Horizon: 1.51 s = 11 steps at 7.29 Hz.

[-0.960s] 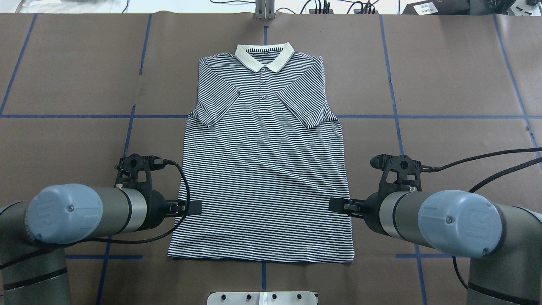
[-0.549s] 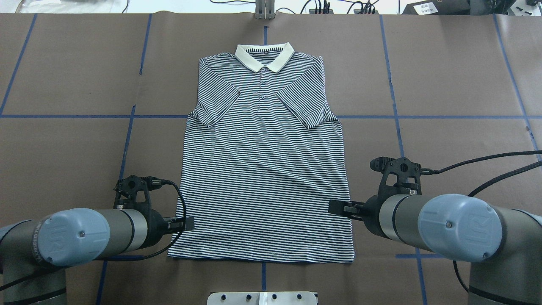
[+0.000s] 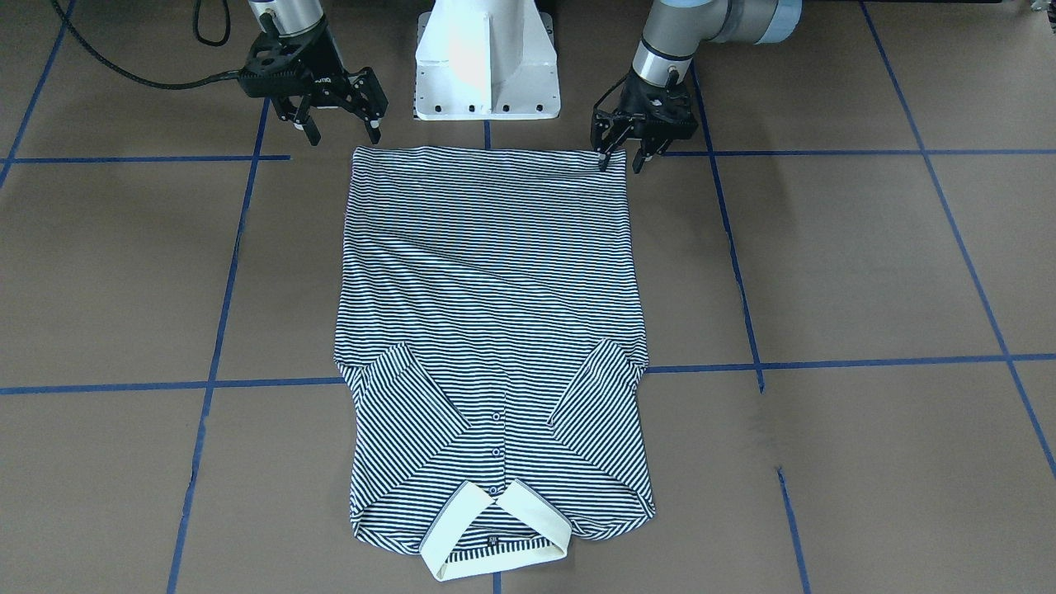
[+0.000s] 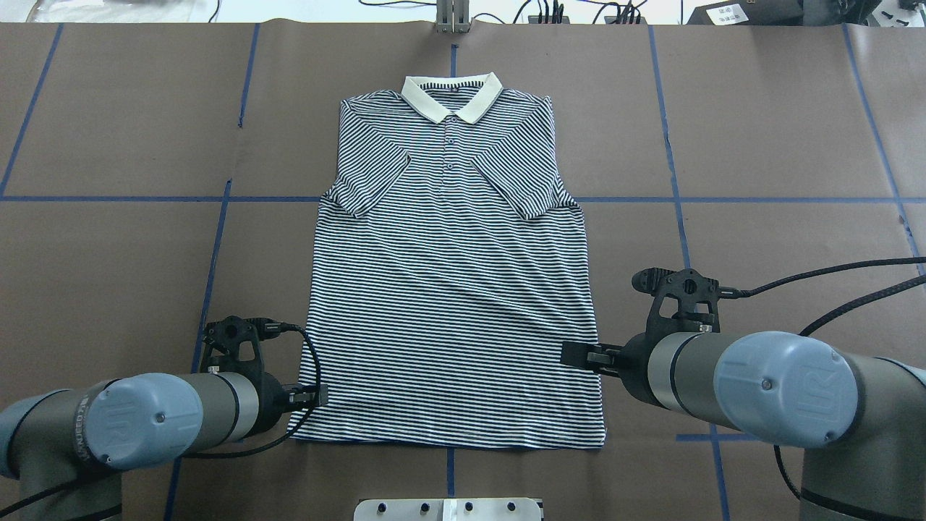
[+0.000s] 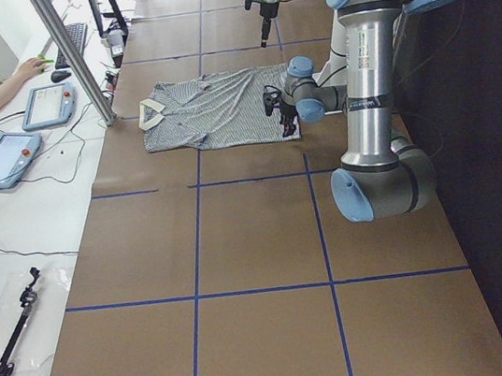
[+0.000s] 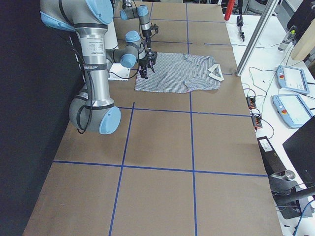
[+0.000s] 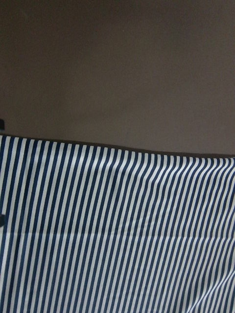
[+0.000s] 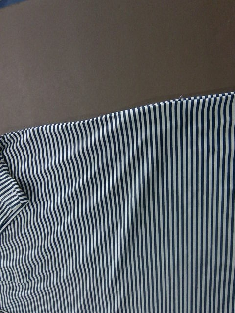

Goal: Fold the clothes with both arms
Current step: 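Grasp the hem corners nearest the robot with both grippers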

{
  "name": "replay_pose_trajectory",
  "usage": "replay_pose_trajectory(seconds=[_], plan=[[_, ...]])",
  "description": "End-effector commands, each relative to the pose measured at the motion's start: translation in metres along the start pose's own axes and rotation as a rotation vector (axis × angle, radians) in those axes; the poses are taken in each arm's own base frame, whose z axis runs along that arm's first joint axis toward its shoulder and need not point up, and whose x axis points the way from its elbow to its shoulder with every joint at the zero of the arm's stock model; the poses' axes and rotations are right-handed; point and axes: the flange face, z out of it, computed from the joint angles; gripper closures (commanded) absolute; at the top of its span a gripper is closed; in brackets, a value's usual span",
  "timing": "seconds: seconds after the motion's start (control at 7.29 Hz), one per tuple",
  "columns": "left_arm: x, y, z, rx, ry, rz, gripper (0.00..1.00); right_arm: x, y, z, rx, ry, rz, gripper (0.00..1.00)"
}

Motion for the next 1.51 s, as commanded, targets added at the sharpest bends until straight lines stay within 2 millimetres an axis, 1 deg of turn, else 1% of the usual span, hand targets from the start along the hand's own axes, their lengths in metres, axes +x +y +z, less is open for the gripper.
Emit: replay_pose_trajectory(seconds=[0.0, 0.14, 0.27, 0.41, 0.55, 0.69, 1.1, 1.23, 1.37], plan=[[-0.001, 0.018, 0.012, -0.027, -0.017, 0.018, 0.36, 0.000, 0.000, 0.001, -0.001, 0.002, 0.001, 0.02], [0.000, 0.024, 0.014, -0.039, -0.017, 0.025, 0.39, 0.000, 0.000, 0.000, -0.001, -0.001, 0.001, 0.02], [0.000, 0.025, 0.014, -0.040, -0.017, 0.020, 0.44, 0.000, 0.000, 0.000, -0.001, -0.001, 0.001, 0.02], [0.001, 0.029, 0.014, -0.044, -0.017, 0.014, 0.52, 0.000, 0.000, 0.000, -0.001, 0.001, 0.001, 0.02], [-0.004, 0.030, 0.016, -0.047, -0.034, 0.015, 0.54, 0.000, 0.000, 0.000, -0.001, -0.001, 0.001, 0.02], [-0.009, 0.032, 0.017, -0.049, -0.043, 0.017, 0.54, 0.000, 0.000, 0.000, -0.001, -0.001, 0.001, 0.02], [-0.012, 0.033, 0.018, -0.051, -0.049, 0.017, 0.56, 0.001, 0.001, 0.000, -0.002, 0.002, 0.000, 0.02], [-0.012, 0.033, 0.017, -0.051, -0.047, 0.018, 0.65, 0.000, 0.002, 0.000, -0.003, 0.002, -0.001, 0.02], [-0.011, 0.033, 0.017, -0.052, -0.044, 0.018, 0.86, 0.000, 0.002, 0.001, -0.004, 0.002, -0.001, 0.02]])
